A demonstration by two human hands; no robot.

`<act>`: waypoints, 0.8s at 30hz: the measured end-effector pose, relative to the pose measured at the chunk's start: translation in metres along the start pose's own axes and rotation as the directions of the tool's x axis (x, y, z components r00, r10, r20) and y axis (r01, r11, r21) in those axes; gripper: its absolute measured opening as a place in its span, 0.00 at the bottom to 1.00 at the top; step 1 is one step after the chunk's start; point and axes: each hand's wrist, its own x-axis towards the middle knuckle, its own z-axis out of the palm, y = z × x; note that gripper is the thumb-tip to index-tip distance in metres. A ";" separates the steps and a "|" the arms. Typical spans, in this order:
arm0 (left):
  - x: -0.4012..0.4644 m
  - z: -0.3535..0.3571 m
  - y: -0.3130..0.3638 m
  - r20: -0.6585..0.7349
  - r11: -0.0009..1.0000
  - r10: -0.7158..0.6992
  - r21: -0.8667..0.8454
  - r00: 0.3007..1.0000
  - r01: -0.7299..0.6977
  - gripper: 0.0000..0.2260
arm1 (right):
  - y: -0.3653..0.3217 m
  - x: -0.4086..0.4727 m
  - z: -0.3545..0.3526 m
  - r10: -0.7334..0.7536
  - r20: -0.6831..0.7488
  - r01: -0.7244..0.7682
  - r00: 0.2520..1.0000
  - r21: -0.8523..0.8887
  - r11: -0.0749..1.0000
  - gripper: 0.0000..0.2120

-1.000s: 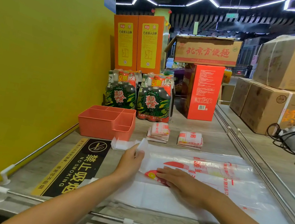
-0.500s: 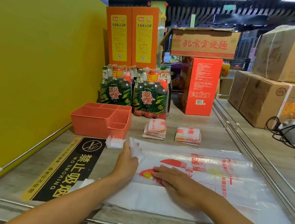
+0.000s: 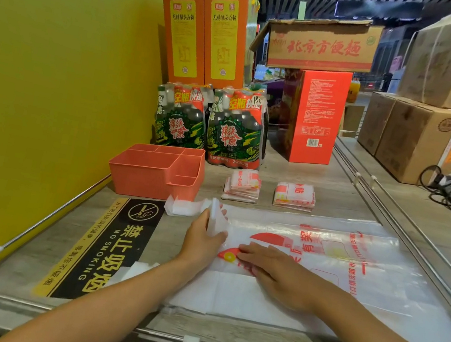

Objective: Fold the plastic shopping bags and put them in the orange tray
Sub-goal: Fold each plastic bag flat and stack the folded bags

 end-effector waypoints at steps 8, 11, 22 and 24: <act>0.006 -0.004 -0.003 -0.013 0.970 -0.108 -0.219 0.994 0.102 0.31 | -0.001 -0.001 0.000 -0.008 -0.018 0.008 1.000 0.016 1.000 0.22; 0.002 -0.004 0.007 0.076 0.917 -0.151 -0.363 0.986 0.168 0.30 | -0.004 -0.003 -0.004 -0.019 -0.068 0.018 0.997 -0.010 1.000 0.25; 0.008 0.001 0.007 0.297 0.623 -0.296 -0.660 0.908 0.420 0.19 | -0.016 -0.003 0.005 -0.017 0.023 0.020 1.000 -0.114 0.993 0.30; 0.008 0.002 0.006 0.248 0.672 -0.294 -0.633 0.923 0.384 0.20 | -0.017 -0.003 0.004 -0.009 -0.012 0.008 1.000 -0.094 0.996 0.30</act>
